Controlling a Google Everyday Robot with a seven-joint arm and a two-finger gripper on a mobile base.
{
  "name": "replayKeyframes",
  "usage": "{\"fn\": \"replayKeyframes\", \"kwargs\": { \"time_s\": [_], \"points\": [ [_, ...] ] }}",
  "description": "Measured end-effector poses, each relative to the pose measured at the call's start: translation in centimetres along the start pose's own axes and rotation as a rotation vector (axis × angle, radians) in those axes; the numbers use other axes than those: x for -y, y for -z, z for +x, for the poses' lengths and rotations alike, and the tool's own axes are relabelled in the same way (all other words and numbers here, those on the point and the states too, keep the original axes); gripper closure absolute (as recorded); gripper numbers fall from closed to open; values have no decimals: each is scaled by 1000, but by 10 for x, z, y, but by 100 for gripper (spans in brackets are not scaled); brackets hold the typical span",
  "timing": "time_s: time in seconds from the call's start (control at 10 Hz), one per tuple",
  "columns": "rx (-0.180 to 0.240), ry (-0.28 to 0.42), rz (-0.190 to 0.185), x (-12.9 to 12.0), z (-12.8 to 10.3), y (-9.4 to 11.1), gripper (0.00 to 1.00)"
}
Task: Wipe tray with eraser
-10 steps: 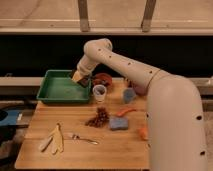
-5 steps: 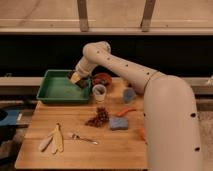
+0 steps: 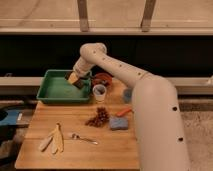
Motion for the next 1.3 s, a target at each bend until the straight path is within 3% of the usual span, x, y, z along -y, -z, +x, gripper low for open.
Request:
{"fn": "replayKeyframes", "kwargs": {
  "time_s": [0.7, 1.1, 1.3],
  "points": [
    [-49, 17, -104, 1, -3, -59, 100],
    [-56, 15, -100, 1, -3, -58, 100],
    [-9, -46, -11, 7, -1, -52, 100]
  ]
}}
